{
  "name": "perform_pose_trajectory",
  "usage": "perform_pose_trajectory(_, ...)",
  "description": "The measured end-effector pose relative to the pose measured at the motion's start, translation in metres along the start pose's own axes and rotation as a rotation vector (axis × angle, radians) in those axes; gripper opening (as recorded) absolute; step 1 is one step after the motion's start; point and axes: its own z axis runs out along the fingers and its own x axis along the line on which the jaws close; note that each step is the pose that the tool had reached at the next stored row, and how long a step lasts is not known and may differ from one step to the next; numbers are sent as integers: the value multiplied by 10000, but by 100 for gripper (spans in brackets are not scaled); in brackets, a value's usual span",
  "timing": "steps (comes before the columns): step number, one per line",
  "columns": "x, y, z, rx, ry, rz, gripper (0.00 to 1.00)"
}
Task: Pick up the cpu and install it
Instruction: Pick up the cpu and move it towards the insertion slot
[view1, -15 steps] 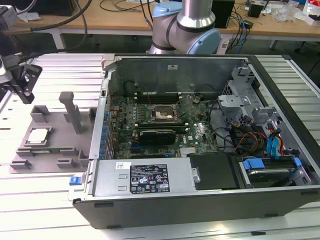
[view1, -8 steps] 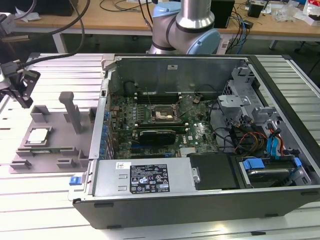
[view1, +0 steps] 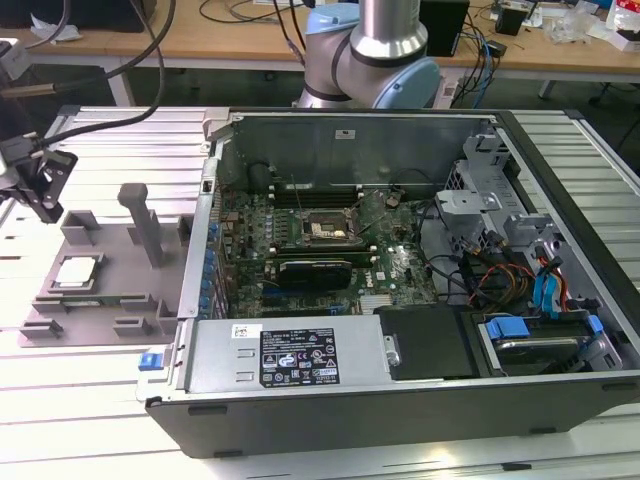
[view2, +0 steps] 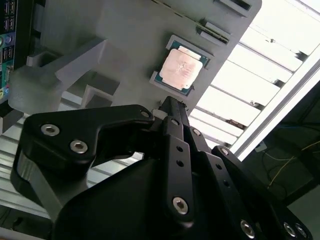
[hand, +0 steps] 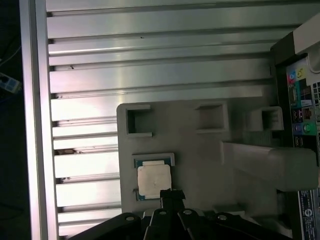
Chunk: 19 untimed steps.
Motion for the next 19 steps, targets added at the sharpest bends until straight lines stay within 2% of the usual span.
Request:
perform_pose_trajectory(8,84,-9,90,48,-4,-2,11)
perform_pose_trajectory(12,136,-17,180,59,-3,-2,11)
perform_pose_trajectory(13,147,-21,223,60,-3,-4,11)
perform_pose_trajectory(19,158,-33,359,59,-3,-1,11)
